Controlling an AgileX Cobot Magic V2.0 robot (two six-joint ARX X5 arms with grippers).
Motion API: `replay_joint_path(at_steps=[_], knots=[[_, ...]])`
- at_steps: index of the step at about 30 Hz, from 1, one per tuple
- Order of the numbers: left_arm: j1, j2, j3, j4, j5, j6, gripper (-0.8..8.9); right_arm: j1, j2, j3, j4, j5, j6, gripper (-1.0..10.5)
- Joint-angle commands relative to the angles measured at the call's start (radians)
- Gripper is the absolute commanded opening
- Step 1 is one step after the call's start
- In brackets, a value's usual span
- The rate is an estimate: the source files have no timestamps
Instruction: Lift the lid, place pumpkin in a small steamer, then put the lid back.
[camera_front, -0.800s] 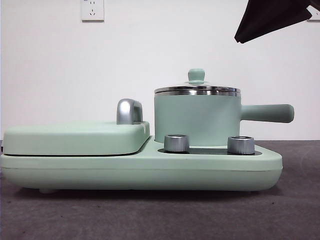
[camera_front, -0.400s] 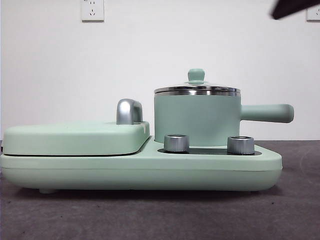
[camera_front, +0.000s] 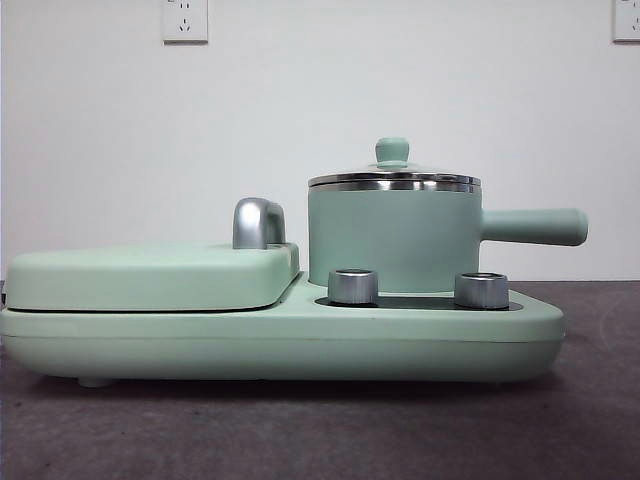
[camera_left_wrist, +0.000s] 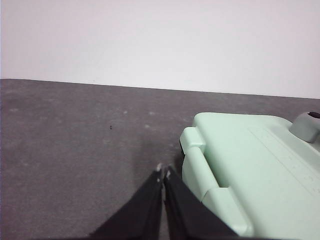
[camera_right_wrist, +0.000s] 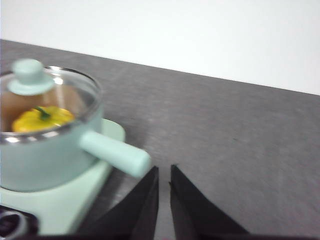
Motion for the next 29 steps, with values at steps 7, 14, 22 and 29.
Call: replay_joint_path(at_steps=[7, 14, 22, 29], knots=[[0.002, -0.002, -0.019, 0.013, -0.002, -0.004, 0.07, -0.080, -0.202, -0.189, 0.045, -0.003, -0.008, 0.4], [0.002, -0.002, -0.019, 0.013, -0.002, -0.004, 0.07, -0.084, -0.292, -0.327, 0.193, -0.030, 0.000, 0.4], [0.002, -0.002, -0.019, 0.013, -0.002, -0.004, 0.07, -0.084, -0.347, -0.390, 0.231, -0.027, 0.019, 0.4], [0.002, -0.002, -0.019, 0.013, -0.002, -0.004, 0.07, -0.082, -0.347, -0.390, 0.236, -0.029, 0.056, 0.4]])
